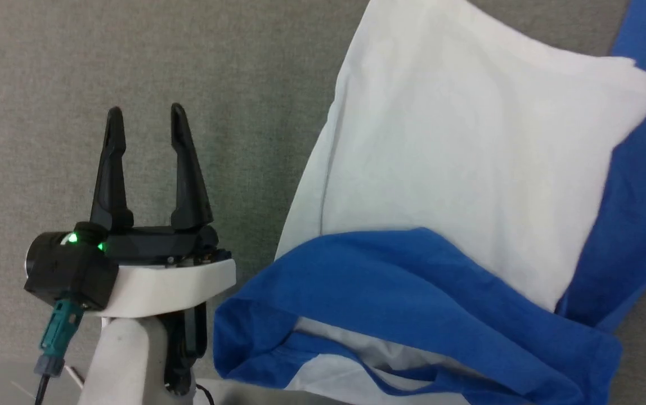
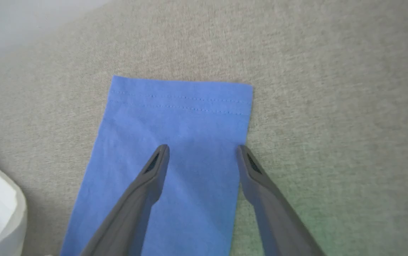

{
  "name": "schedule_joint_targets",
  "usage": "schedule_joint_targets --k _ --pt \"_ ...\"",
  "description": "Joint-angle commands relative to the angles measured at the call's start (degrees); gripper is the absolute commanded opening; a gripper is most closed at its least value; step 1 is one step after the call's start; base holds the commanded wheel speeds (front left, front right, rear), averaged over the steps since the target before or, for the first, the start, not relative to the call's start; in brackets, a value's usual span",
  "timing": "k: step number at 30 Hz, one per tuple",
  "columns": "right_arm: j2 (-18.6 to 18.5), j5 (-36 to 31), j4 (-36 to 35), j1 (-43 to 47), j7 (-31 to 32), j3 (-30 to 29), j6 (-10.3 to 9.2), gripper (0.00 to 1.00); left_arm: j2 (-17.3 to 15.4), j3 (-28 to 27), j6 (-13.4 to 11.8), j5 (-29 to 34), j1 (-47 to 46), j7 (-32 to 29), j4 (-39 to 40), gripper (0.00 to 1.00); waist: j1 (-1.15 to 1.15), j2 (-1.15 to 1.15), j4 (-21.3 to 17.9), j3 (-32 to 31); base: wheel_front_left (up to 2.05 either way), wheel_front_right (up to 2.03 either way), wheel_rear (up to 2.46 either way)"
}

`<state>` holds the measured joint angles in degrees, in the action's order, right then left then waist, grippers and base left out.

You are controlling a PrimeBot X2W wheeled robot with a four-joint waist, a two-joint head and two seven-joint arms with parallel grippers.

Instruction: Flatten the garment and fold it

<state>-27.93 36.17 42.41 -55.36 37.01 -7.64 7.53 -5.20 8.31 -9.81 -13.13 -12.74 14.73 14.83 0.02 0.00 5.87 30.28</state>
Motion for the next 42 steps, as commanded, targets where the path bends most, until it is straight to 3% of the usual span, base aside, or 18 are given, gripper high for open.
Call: schedule_joint_targets --k 1,5,6,7,8,14,21,29,32,35,42 --pt "-0.3 -0.2 0.8 -0.9 0.6 0.7 -0.04 1.00 0.4 -0.1 0.4 0.6 -1.1 0.3 0.4 1.00 -0.02 0.00 2.8 4.9 0.00 0.00 0.00" --pt "-0.6 0.0 4.9 -1.0 5.0 3.0 -0.04 1.00 1.1 -0.1 0.8 1.1 -1.4 0.3 -0.1 1.00 -0.02 0.00 2.8 5.1 0.00 0.00 0.00" --pt "-0.6 0.1 6.3 -0.9 6.4 3.1 -0.04 0.44 1.2 -0.1 0.9 1.2 -1.4 0.3 -0.3 1.00 -0.02 0.00 2.8 4.8 0.00 0.00 0.00" --pt "-0.5 0.4 7.2 -0.8 7.4 3.2 -0.04 0.06 1.3 -0.2 1.0 1.3 -1.3 0.3 -0.5 1.00 -0.02 0.00 2.7 4.5 0.00 0.00 0.00" --pt "-0.3 0.6 7.8 -0.7 8.0 3.4 -0.04 0.00 1.4 -0.4 1.1 1.4 -1.2 0.3 -0.6 1.00 -0.02 0.00 2.6 4.1 0.00 0.00 0.00" --pt "-0.9 0.5 5.6 0.2 3.7 6.0 -0.04 0.00 1.8 -1.0 1.9 1.3 -0.7 0.3 -2.7 1.00 -0.02 0.00 1.1 0.4 0.00 0.00 0.00" --pt "-6.0 -3.6 3.1 3.9 -8.7 7.0 -0.04 0.00 2.1 -1.5 3.4 0.5 1.3 0.3 -6.4 1.00 -0.02 0.00 -1.3 -7.4 0.00 0.00 0.00" --pt "-9.4 -8.8 1.1 7.7 -15.7 4.9 -0.04 0.00 2.2 -2.4 4.4 -0.7 5.4 0.3 -10.3 1.00 -0.02 0.00 -4.1 -16.8 0.00 0.00 0.00" --pt "-7.8 -11.3 -3.5 8.2 -16.8 6.3 -0.04 0.00 2.2 -2.9 4.7 -1.0 6.8 0.3 -11.2 1.00 -0.02 0.00 -4.7 -19.9 0.00 0.00 0.00" --pt "-3.8 -12.5 -10.1 9.0 -17.0 9.3 -0.04 0.00 2.2 -3.6 5.0 -1.1 8.3 0.3 -12.1 1.00 -0.02 0.00 -5.1 -23.2 0.00 0.00 0.00" --pt "10.7 -12.6 -23.5 15.7 -15.1 19.9 -0.04 0.00 1.5 -4.3 6.2 -1.6 11.2 0.3 -14.1 1.00 -0.02 0.00 -4.8 -29.4 0.00 0.00 0.00"
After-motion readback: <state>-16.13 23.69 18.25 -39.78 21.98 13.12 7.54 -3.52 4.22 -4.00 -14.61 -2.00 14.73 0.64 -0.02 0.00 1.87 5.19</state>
